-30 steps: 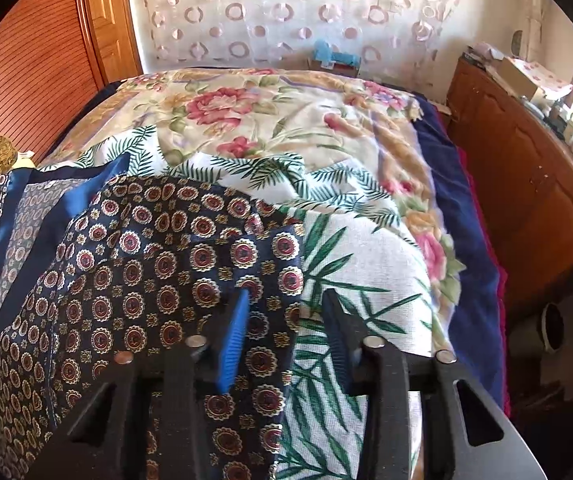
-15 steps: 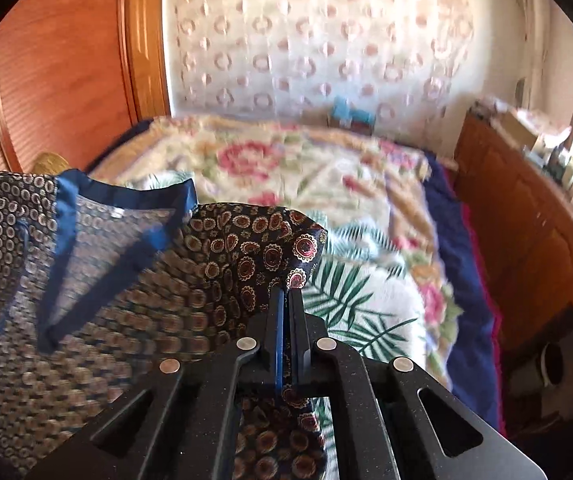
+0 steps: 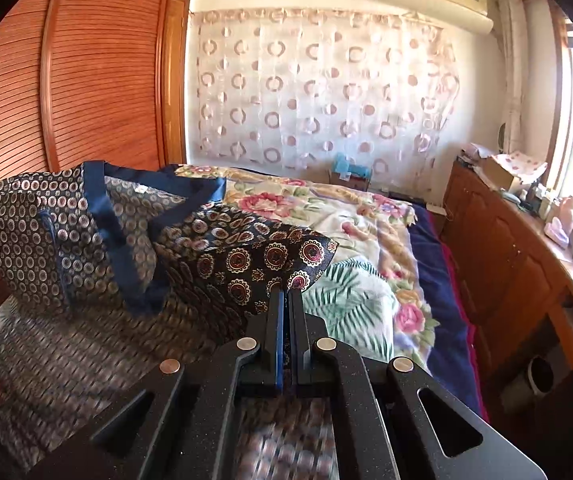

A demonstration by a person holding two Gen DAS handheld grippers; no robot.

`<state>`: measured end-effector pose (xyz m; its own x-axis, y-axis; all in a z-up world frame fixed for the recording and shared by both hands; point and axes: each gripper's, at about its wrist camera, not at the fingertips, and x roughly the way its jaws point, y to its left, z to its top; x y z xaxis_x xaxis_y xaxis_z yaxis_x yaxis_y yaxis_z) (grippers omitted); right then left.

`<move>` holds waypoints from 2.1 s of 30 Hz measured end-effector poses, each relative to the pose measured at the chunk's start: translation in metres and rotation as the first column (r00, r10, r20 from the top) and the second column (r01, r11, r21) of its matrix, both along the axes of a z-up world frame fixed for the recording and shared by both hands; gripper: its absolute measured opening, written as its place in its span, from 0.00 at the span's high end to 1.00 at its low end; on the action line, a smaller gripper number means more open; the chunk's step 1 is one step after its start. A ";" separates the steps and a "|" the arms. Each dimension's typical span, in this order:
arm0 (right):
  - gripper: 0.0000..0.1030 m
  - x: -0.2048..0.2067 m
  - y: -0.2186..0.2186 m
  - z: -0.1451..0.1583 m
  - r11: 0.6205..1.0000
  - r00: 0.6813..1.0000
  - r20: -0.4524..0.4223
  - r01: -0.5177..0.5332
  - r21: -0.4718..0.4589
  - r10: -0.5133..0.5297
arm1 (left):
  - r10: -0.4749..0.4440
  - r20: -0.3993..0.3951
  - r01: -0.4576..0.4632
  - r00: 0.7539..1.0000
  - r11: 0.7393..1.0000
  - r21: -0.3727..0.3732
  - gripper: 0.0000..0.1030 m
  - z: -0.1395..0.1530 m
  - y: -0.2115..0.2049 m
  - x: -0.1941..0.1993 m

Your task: Fold small clothes

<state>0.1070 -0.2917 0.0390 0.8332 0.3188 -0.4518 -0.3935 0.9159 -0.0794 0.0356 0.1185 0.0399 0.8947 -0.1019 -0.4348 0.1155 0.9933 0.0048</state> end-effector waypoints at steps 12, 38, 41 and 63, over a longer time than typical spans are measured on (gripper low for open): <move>0.98 -0.111 -0.038 -0.047 1.000 0.992 -0.128 0.011 -0.015 -0.013 | 0.031 -0.118 -0.038 0.993 0.998 -0.057 0.98 -0.064 0.011 -0.071; 0.98 -0.094 -0.061 -0.098 0.994 0.939 -0.329 0.109 0.000 -0.103 | 0.062 -0.133 -0.069 0.989 0.997 -0.046 0.63 -0.058 0.016 -0.077; 0.98 -0.098 -0.060 -0.095 0.995 0.945 -0.312 0.103 -0.001 -0.098 | 0.054 -0.146 -0.062 0.988 0.997 -0.050 0.62 -0.059 0.018 -0.057; 0.77 -0.070 -0.053 -0.075 0.994 0.969 -0.220 0.110 -0.014 -0.110 | 0.037 -0.263 -0.054 0.964 0.997 -0.058 0.66 -0.101 0.014 0.022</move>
<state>0.0369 -0.3447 -0.0360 0.7430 0.2296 -0.6287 -0.2982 0.9545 -0.0039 0.0572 0.1330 -0.0611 0.7548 -0.0991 -0.6485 0.0586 0.9948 -0.0838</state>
